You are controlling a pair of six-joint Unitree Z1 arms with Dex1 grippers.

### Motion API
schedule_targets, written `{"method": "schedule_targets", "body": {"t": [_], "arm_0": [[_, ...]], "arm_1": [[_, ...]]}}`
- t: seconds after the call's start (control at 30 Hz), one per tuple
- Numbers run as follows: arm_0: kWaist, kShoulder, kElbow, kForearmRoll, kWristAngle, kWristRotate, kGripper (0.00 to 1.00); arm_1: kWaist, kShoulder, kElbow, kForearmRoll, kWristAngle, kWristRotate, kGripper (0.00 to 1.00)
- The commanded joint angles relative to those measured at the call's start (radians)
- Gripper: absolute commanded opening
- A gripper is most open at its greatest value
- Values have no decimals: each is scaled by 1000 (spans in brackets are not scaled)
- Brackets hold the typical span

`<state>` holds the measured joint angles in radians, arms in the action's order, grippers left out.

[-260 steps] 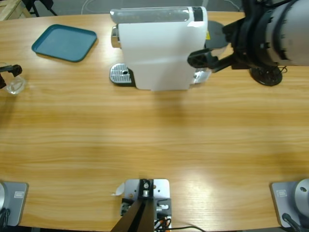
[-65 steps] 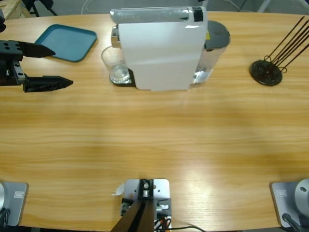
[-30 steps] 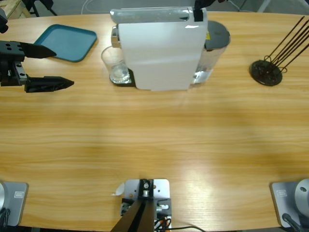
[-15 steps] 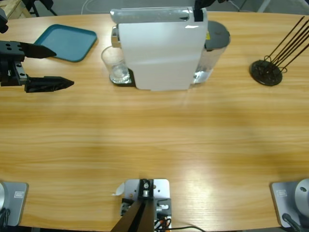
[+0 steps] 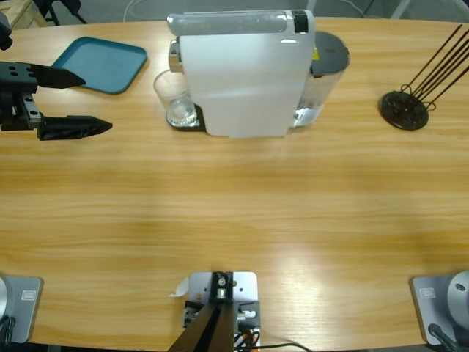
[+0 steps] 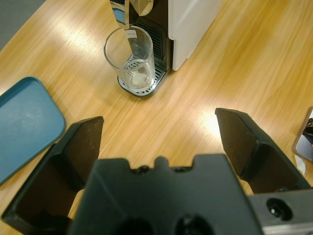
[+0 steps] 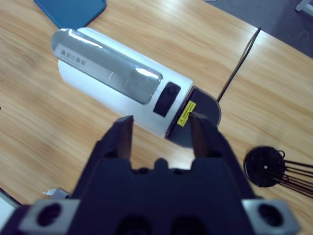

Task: Pour coffee

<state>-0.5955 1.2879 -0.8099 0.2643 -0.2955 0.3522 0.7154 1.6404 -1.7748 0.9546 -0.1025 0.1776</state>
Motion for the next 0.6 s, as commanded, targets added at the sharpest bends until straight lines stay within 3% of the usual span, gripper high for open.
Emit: {"method": "schedule_targets", "body": {"t": [0.03, 0.6], "arm_0": [[0, -7, 24, -10, 12, -15, 1000], [0, -30, 35, -10, 13, -13, 1000]], "arm_1": [[12, -29, 55, -22, -5, 17, 1000], [12, -28, 72, -22, -3, 33, 1000]]}}
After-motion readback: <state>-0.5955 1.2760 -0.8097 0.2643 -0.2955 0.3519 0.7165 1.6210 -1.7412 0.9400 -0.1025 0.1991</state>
